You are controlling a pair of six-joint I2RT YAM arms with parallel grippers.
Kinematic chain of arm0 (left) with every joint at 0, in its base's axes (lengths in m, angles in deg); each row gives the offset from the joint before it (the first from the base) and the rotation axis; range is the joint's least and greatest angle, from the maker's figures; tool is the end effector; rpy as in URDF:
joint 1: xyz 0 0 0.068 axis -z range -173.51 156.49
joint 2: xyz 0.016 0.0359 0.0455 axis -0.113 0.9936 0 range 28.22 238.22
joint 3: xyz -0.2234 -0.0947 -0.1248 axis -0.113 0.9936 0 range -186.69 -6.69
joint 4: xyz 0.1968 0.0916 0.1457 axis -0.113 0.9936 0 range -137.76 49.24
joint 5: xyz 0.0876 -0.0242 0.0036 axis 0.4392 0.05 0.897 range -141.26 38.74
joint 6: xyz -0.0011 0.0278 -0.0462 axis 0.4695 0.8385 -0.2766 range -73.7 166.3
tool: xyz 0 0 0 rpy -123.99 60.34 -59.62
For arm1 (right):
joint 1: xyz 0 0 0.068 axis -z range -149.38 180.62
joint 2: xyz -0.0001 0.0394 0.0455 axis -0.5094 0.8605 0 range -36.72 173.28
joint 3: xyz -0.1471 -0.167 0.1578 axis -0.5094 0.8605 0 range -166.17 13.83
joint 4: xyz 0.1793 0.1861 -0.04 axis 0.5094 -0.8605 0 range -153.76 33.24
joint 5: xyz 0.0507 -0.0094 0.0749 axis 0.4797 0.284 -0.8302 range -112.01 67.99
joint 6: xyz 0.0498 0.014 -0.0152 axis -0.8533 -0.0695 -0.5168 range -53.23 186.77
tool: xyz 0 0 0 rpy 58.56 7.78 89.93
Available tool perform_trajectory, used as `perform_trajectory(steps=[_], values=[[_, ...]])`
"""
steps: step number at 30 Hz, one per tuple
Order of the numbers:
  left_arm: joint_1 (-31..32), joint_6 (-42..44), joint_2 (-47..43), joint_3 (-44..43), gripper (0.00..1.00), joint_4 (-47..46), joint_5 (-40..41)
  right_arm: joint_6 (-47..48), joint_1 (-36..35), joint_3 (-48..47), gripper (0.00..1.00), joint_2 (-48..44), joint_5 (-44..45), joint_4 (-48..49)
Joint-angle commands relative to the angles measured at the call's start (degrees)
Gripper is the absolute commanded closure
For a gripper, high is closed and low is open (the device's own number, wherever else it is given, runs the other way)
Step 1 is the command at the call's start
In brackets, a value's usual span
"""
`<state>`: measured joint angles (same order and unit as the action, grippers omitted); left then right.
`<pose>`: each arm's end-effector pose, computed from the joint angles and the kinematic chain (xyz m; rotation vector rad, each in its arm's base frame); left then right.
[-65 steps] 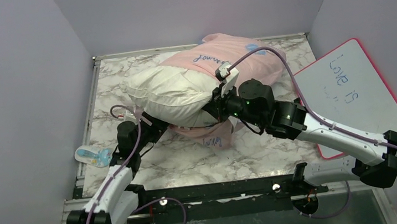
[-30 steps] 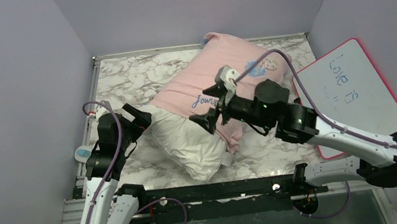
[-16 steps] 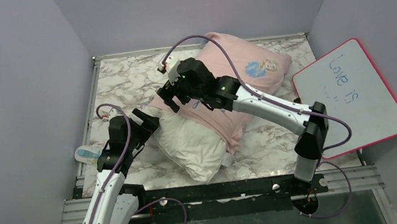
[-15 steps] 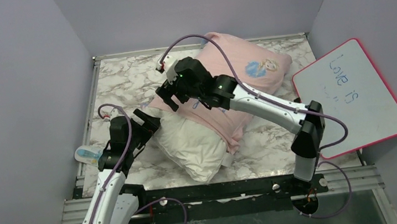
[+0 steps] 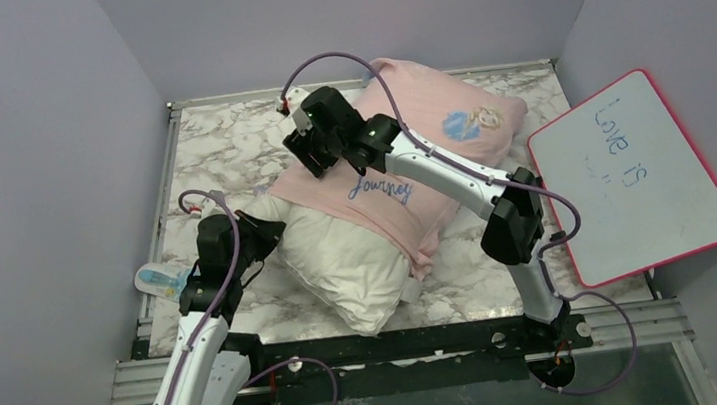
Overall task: Remove the pillowcase from the pillow
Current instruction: Remove the pillow from the pillowcase.
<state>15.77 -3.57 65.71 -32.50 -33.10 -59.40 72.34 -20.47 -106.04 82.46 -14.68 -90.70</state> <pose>0.1575 -0.0310 0.2349 -0.6465 2.0177 -0.7795 0.3077 0.3742 0.3471 -0.9601 1.9387 0.3242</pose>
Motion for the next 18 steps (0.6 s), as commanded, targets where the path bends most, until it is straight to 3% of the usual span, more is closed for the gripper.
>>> perform_trajectory(steps=[1,4,7,11,18], values=[[0.10,1.02,0.10,0.88,1.00,3.27,-0.90,0.09,0.20,1.13,0.38,1.11,0.22,-2.35],[0.10,-0.10,-0.26,1.39,1.00,3.88,-2.54,-0.67,0.98,1.26,0.55,0.52,-2.30,-1.70],[0.12,-1.97,-1.15,1.63,1.00,6.07,-2.67,-1.26,2.31,-0.66,0.98,1.28,2.05,-1.10],[0.05,-4.51,-3.56,1.98,1.00,10.61,-1.10,-3.33,6.70,-3.99,1.00,2.34,6.04,-0.44],[0.04,-5.34,-4.78,0.36,1.00,17.38,1.72,-9.60,15.72,-6.09,0.99,1.00,5.19,0.47]])
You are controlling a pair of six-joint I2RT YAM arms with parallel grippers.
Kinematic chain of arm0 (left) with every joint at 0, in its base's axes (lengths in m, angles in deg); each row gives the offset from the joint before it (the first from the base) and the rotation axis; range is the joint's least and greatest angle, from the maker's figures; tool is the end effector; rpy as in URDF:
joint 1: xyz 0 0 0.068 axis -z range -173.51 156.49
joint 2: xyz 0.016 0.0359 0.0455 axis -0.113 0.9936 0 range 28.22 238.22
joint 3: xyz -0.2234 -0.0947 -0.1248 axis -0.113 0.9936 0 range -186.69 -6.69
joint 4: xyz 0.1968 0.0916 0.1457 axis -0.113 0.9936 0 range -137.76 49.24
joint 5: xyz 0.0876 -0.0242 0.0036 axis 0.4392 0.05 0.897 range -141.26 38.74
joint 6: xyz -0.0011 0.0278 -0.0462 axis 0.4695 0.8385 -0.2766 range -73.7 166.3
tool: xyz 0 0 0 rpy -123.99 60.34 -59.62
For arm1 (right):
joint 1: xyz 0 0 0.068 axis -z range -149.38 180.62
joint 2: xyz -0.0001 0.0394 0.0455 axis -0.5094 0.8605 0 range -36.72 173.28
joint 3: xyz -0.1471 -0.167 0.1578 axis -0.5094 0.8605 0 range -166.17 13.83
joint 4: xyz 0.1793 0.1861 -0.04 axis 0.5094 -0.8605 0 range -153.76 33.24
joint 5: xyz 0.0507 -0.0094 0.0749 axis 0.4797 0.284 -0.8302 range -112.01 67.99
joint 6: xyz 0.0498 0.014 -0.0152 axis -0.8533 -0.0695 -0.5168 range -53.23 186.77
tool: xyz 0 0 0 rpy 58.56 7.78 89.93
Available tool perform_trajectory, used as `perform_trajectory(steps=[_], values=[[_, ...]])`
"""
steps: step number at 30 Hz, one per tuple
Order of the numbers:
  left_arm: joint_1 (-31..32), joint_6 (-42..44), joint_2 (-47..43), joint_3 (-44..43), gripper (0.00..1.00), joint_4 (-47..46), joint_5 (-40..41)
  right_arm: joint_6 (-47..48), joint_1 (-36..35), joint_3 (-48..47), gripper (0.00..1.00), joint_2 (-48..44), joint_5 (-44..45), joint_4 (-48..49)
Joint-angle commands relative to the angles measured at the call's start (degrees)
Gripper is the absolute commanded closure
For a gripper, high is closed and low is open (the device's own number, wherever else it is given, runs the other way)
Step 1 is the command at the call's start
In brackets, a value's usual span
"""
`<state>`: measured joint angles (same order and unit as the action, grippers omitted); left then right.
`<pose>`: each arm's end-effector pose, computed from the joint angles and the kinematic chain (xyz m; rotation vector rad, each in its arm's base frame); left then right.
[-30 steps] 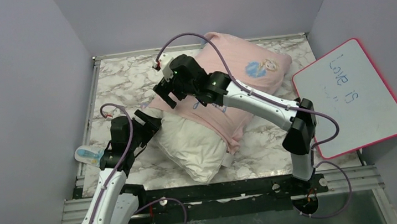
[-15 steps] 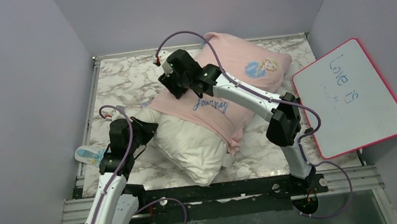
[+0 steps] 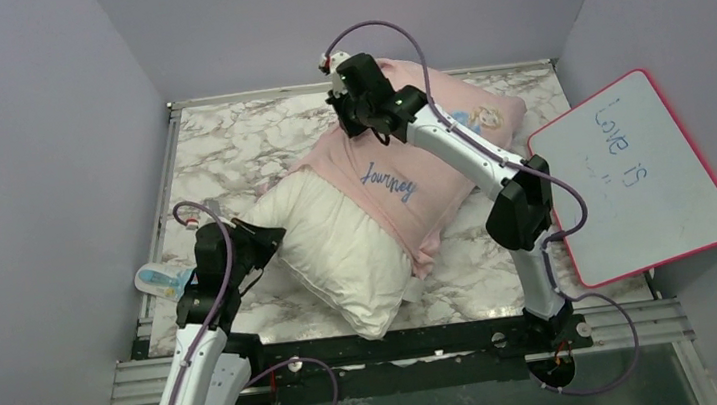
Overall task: Remove the pillowcase from the pillow
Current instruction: Remove the pillow from the pillowcase.
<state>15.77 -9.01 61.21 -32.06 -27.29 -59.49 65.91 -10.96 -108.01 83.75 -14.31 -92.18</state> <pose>0.1429 -0.0287 0.2328 -0.7598 2.0274 -0.8248 0.3681 0.3204 0.3458 -0.6825 2.0624 0.2813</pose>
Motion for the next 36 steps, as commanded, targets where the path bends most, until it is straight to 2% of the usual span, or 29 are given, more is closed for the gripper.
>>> perform_trajectory(steps=[1,5,7,9,11,12,13,14,16,18,20,22,24,27,28,31,33,36], values=[[0.04,0.11,-0.37,-0.30,1.00,11.61,2.15,-3.41,6.67,-4.60,0.99,-0.27,3.85,1.64],[-0.05,2.60,1.78,-4.21,1.00,11.58,4.69,-3.56,6.79,-5.99,0.99,-0.10,-3.05,-1.66],[-0.33,6.20,4.94,-8.19,1.00,12.08,6.59,-2.83,6.76,-6.90,0.93,-0.94,-11.36,-4.32],[-0.88,10.53,8.76,-12.64,1.00,12.76,7.74,-3.69,6.79,-2.90,0.91,-4.43,-14.37,-2.56],[-2.38,15.03,13.59,-17.25,1.00,13.08,7.79,-3.39,6.83,2.26,0.78,-9.32,-16.26,0.53],[-3.52,16.79,15.58,-19.20,1.00,13.11,7.24,-2.99,6.84,3.61,0.66,-11.24,-16.53,0.89],[-4.87,18.67,17.72,-20.97,1.00,12.94,5.86,-2.85,6.85,4.67,0.48,-12.83,-15.62,0.66],[-6.46,20.22,19.65,-23.03,1.00,12.71,4.08,-2.72,6.86,5.64,0.39,-14.23,-13.78,0.16],[-10.02,22.68,23.57,-26.08,1.00,12.00,0.52,-2.31,6.87,8.26,0.36,-17.25,-7.60,-0.67],[-13.42,24.66,27.18,-29.45,1.00,11.33,-2.68,-2.72,7.44,12.58,0.25,-20.85,0.66,-1.03],[-16.45,25.90,30.29,-32.92,1.00,10.73,-5.17,-4.67,9.48,17.64,0.19,-24.55,6.57,-1.32],[-19.53,26.02,33.48,-35.53,1.00,9.03,-8.87,-9.56,13.20,23.38,0.13,-28.59,6.70,-1.83],[-21.68,24.38,37.58,-38.27,0.97,6.62,-14.82,-13.70,16.77,30.35,0.12,-33.32,4.25,-1.48],[-22.02,22.96,42.76,-42.29,0.40,4.21,-22.95,-21.06,17.94,40.88,0.10,-41.52,0.04,1.45],[-22.02,22.28,42.91,-42.40,0.29,3.30,-24.10,-23.25,17.94,44.56,0.10,-44.57,-2.77,2.89],[-22.02,21.09,39.87,-39.80,0.11,2.09,-23.51,-31.61,17.94,57.48,0.05,-55.19,-12.98,11.86],[-22.02,20.80,36.34,-36.81,0.07,2.89,-22.41,-37.67,17.94,67.49,0.01,-61.34,-17.84,18.87],[-21.97,19.57,29.50,-31.25,0.06,3.45,-21.25,-44.31,17.94,82.76,0.00,-68.72,-26.67,30.67]])
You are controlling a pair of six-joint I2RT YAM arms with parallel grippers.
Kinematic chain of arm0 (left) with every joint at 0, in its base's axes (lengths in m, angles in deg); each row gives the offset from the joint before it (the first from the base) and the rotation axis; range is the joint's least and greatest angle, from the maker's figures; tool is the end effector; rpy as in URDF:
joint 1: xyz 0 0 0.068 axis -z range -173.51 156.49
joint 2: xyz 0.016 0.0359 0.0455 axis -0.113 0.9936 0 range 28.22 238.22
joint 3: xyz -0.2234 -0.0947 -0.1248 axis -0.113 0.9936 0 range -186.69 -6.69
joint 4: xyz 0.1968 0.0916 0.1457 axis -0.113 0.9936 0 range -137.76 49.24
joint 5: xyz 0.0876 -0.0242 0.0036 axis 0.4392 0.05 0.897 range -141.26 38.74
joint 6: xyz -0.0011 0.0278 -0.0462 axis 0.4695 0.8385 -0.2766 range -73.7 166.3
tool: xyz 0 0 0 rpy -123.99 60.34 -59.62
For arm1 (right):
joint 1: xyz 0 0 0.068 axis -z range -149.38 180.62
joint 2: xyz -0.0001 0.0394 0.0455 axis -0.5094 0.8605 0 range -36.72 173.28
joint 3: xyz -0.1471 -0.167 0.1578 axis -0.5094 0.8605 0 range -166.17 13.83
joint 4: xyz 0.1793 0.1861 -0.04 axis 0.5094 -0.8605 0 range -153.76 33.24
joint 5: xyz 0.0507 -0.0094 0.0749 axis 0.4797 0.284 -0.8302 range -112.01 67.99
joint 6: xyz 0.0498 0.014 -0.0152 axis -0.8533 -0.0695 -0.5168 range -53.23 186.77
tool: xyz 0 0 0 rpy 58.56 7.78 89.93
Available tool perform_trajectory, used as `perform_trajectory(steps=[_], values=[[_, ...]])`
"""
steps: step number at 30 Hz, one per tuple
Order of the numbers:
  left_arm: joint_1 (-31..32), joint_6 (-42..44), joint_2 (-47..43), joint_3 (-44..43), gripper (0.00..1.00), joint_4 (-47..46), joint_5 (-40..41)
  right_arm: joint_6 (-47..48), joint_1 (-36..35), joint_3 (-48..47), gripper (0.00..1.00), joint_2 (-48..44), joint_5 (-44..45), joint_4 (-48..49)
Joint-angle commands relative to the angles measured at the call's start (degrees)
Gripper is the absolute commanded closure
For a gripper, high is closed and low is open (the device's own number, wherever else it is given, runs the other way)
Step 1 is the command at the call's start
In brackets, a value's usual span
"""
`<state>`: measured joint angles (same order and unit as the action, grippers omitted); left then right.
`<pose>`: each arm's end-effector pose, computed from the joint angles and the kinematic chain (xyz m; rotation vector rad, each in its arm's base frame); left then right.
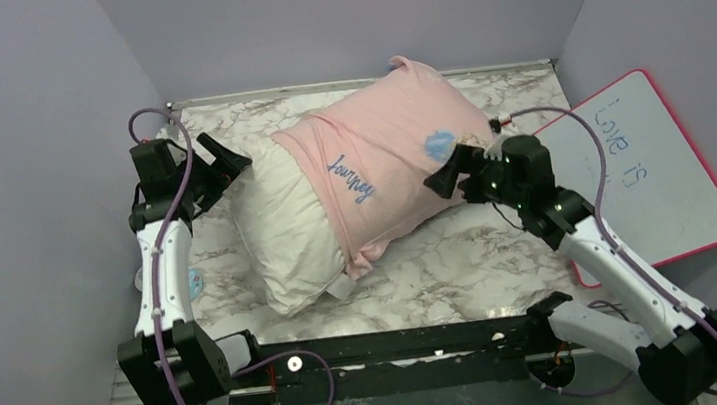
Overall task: Remove the pillowcase from the pillow
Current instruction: Remove the pillow from the pillowcase.
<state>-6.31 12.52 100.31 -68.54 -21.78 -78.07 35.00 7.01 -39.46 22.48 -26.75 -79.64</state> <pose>0.2726 0.0453 0.3177 -0.6256 2.1258 -0.7187 0.2101 0.0952 0.3221 0.1001 2.1400 0.6673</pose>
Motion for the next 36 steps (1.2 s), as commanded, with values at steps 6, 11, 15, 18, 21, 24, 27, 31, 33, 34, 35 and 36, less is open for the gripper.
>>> perform_trajectory(steps=[6,11,15,18,21,24,27,31,33,34,35,36], values=[[0.31,1.20,-24.90,13.50,0.02,5.51,-1.87,-20.02,-0.07,30.29,0.00,-10.67,-26.49,36.30],[1.55,2.97,-33.09,17.10,0.01,12.93,-2.23,-23.86,-0.08,37.70,0.01,-1.96,-30.93,55.13],[2.84,0.62,-37.03,19.41,0.01,14.20,-2.69,-23.45,-0.13,35.60,0.01,9.36,-33.01,64.81],[2.95,0.46,-38.65,18.96,0.01,14.92,-0.93,-25.86,-0.43,33.89,0.03,17.97,-34.95,73.73],[3.27,0.28,-39.52,19.06,0.01,15.10,-1.32,-28.27,-1.22,32.43,0.18,25.24,-31.82,78.78],[3.66,0.03,-39.79,19.45,0.02,14.85,-6.61,-29.71,-3.89,32.65,0.25,27.78,-24.04,80.83],[5.19,-0.14,-41.12,19.21,0.04,13.96,-9.57,-27.49,-7.20,33.29,0.32,27.46,-15.51,82.80],[5.85,-2.45,-43.38,17.24,0.18,14.70,-10.52,-26.69,-7.71,33.46,0.78,27.10,-11.74,83.25],[5.83,-2.52,-43.63,15.71,0.20,15.12,-10.46,-26.87,-7.79,32.21,0.99,26.57,-12.89,81.60],[5.87,-1.10,-42.81,14.63,0.20,16.22,-10.18,-26.82,-7.81,30.95,0.99,26.10,-13.92,79.76],[5.80,0.44,-41.41,13.89,0.20,17.74,-9.79,-26.52,-8.15,29.52,0.99,25.40,-14.52,77.32],[5.84,1.98,-40.11,13.73,0.20,18.35,-9.87,-25.91,-8.85,27.97,0.99,24.45,-14.27,74.61]])
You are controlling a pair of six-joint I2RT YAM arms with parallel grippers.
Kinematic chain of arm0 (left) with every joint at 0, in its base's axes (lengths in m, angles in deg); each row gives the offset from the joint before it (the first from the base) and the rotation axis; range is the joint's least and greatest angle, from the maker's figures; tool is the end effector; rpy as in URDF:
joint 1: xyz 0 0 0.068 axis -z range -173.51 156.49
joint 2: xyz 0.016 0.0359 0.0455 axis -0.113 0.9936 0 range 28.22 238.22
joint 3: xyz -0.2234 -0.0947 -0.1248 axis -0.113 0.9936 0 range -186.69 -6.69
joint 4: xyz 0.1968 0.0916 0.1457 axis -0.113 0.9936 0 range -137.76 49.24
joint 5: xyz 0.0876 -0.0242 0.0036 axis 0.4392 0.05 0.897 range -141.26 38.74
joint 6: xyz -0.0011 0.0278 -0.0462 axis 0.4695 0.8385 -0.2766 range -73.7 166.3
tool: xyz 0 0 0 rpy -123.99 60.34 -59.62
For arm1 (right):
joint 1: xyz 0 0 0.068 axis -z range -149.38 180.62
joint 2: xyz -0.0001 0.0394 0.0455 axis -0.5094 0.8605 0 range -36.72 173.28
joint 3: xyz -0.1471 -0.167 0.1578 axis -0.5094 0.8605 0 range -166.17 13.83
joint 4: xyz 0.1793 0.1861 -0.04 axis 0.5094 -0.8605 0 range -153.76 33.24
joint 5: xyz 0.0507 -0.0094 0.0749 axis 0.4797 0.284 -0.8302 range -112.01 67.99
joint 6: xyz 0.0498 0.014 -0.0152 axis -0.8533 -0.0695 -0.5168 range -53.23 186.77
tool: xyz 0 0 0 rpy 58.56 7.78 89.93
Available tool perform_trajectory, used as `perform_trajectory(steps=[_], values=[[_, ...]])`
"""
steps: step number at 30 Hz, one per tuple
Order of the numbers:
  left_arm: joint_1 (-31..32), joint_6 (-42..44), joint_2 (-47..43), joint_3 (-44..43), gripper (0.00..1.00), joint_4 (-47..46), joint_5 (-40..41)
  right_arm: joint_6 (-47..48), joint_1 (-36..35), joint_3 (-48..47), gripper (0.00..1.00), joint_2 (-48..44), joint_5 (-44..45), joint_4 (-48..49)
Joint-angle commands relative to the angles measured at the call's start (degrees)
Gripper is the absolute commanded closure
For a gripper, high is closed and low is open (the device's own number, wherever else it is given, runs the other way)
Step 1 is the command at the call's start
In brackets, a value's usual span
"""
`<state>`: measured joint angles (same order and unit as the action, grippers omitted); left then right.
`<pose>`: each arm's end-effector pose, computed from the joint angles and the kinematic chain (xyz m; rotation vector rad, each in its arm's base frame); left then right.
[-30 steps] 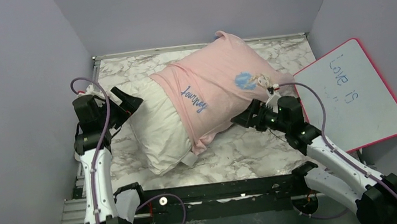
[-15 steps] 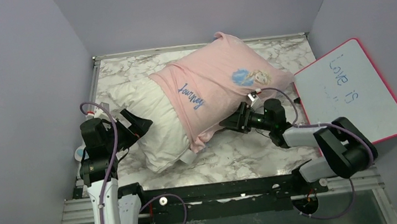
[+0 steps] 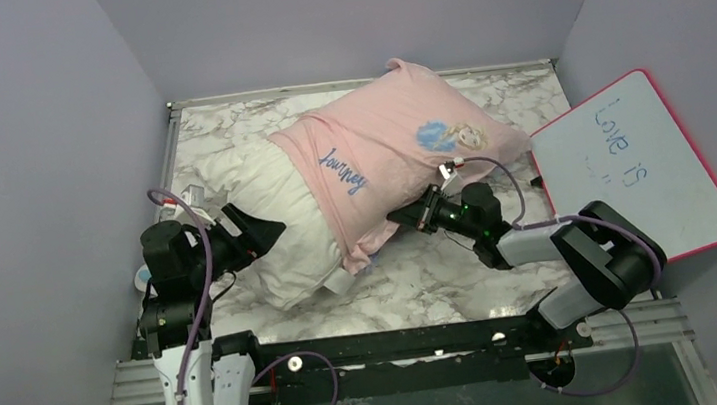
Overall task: Remove the pillowcase from the pillow
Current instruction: Remove the pillow from the pillowcase.
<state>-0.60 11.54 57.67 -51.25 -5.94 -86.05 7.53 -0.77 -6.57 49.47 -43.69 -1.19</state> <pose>0.1049 -0.0076 0.3187 -0.3592 2.0375 -0.9173 0.2176 0.1483 0.1591 0.1673 1.9789 1.4296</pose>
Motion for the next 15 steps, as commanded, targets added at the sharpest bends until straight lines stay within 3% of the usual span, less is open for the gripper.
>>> perform_trajectory(steps=[1,4,8,15], values=[[0.13,4.30,4.05,-3.38,0.20,2.71,-1.75,2.54,-2.19,-6.26,0.99,-3.85,4.99,-7.07],[0.23,7.08,7.02,-6.14,0.20,3.92,0.26,6.44,-7.02,-10.04,0.99,-7.32,13.84,-15.68],[0.30,6.08,7.68,-12.04,0.21,3.58,-1.99,5.26,-8.40,-12.73,0.99,-7.62,17.80,-22.66],[0.80,6.66,7.86,-6.13,0.20,2.88,-3.59,6.67,-11.37,-15.26,0.99,-6.94,21.18,-24.63]])
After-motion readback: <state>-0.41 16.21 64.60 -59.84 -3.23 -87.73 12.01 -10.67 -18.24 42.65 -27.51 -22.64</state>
